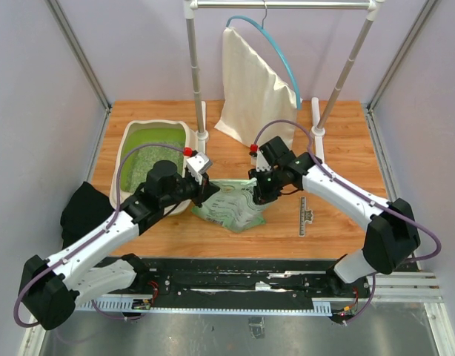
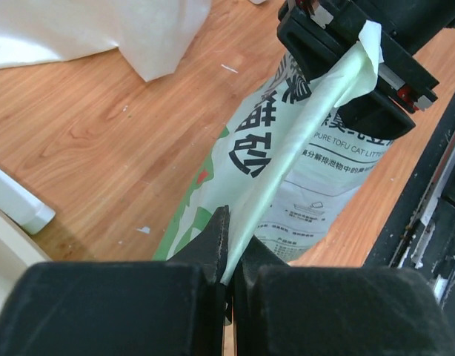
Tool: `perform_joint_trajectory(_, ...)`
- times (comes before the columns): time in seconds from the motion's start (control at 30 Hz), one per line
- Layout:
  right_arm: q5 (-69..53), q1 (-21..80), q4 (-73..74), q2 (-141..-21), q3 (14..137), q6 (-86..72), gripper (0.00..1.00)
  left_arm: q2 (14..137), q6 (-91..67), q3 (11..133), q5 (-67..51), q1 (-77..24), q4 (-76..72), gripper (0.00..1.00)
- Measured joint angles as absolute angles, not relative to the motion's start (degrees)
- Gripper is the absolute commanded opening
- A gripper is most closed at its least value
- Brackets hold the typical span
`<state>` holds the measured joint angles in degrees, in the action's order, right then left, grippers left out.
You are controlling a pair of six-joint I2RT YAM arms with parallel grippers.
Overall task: Fill the litter box with clean litter
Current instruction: 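Scoop the cat litter from the cat litter bag.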
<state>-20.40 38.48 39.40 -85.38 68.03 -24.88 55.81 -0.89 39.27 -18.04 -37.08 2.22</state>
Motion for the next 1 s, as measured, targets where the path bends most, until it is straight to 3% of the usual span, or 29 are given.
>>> perform_joint_trajectory(0.33, -24.73, 37.85, 27.33, -81.14, 58.59, -29.43, 0.01, 56.58, -2.52, 38.44, -17.67, -36.93, -0.19, 0.0)
perform_joint_trajectory(0.6, -29.08, 35.2, 7.66, -77.43, 45.84, -39.66, 0.01, 56.27, -4.45, 37.56, -18.28, -37.21, -0.95, 0.01)
perform_joint_trajectory(1.0, -35.83, 32.88, -3.68, -77.54, 42.22, -48.34, 0.01, 53.69, -5.43, 36.97, -17.19, -37.23, -0.32, 0.0)
